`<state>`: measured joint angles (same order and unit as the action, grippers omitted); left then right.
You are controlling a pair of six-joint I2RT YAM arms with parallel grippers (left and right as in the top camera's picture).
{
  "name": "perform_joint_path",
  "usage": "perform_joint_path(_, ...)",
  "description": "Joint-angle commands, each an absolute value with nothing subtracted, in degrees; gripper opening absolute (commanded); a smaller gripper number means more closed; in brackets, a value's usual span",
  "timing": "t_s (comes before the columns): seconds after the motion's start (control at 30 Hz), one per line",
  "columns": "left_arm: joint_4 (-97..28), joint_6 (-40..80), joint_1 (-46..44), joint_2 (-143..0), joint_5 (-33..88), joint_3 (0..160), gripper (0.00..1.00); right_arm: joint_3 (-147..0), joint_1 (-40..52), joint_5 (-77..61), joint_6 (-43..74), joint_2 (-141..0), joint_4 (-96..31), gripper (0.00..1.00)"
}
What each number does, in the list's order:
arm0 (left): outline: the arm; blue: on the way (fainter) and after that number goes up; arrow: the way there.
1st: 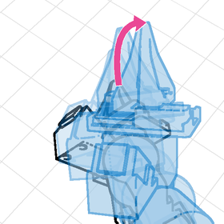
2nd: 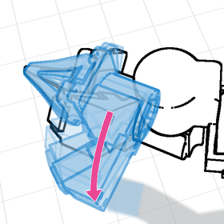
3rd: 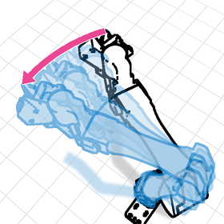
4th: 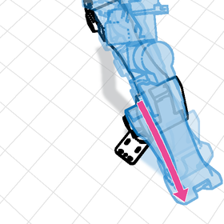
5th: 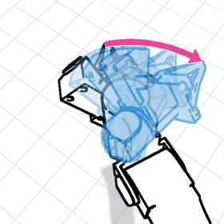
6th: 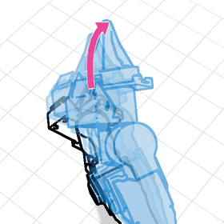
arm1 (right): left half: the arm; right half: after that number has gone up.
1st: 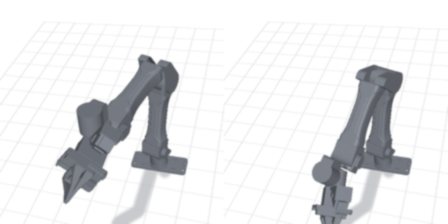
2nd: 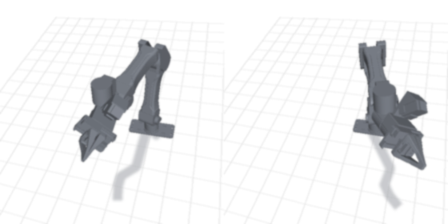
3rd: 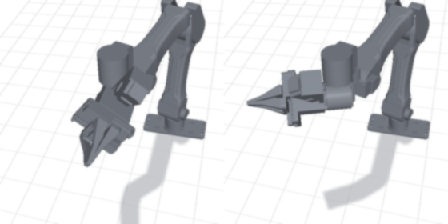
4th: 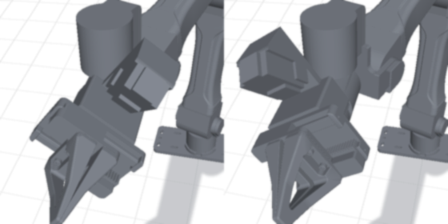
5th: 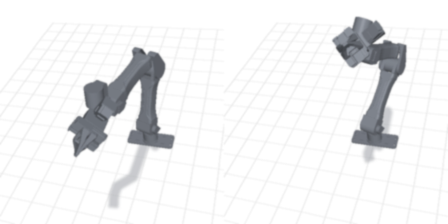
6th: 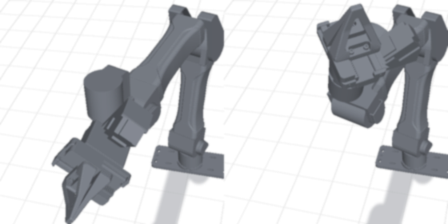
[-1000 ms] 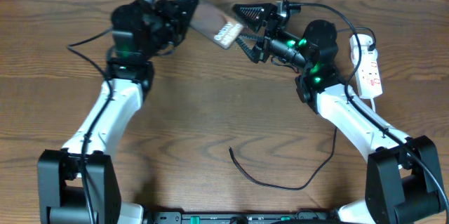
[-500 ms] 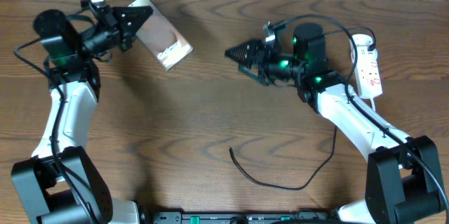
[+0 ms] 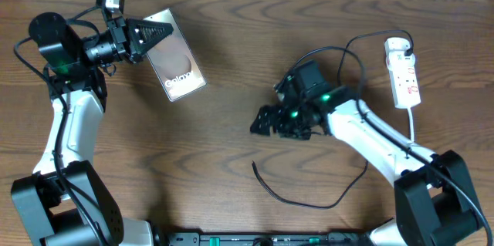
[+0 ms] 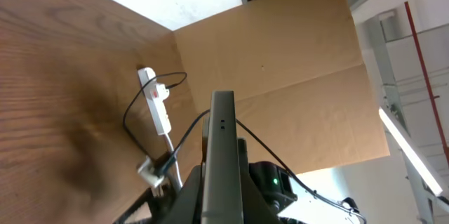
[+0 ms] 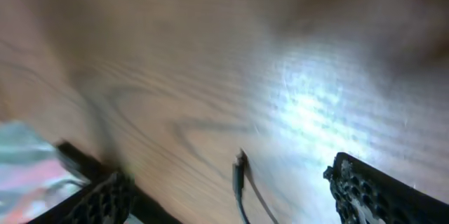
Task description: Plug charger to phone and switch on socket
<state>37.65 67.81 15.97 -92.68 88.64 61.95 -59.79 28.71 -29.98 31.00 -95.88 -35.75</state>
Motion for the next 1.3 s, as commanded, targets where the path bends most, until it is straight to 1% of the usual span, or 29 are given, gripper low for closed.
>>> perform_joint_path(0.0,38.2,66.4,16.9,-91.7,88.9,63.0,0.07,-59.9,32.5,-23.2,28.2,-95.8,-39.0,0.88)
perform_joint_path(0.17,36.7,66.5,20.6,-91.7,83.3,63.0,0.07,-59.9,36.4,-20.8,28.2,-95.8,-43.6,0.83)
perform_joint_path(0.33,29.2,66.4,25.3,-91.7,77.3,63.0,0.07,-59.9,41.1,-17.3,28.3,-95.8,-47.3,0.84)
perform_joint_path(0.5,23.1,66.1,27.9,-91.7,74.7,63.0,0.07,-59.9,44.8,-13.7,30.4,-95.8,-49.8,0.82)
perform_joint_path(0.67,22.7,64.1,28.2,-91.7,74.9,63.0,0.07,-59.9,47.6,-12.1,32.4,-96.0,-49.8,0.80)
perform_joint_path(0.97,22.7,64.1,28.2,-91.7,74.2,63.0,0.07,-59.9,48.4,-11.9,32.9,-100.4,-49.5,0.75)
perform_joint_path(1.03,22.7,64.1,28.2,-91.7,74.1,63.0,0.07,-59.9,48.4,-11.9,32.9,-101.9,-49.5,0.73)
perform_joint_path(1.13,22.7,64.1,28.2,-91.7,73.8,63.0,0.07,-60.2,48.4,-11.9,32.7,-103.5,-49.9,0.67)
perform_joint_path(1.27,22.8,64.1,28.2,-91.7,73.7,63.0,0.07,-61.0,48.4,-11.9,32.5,-103.7,-50.0,0.66)
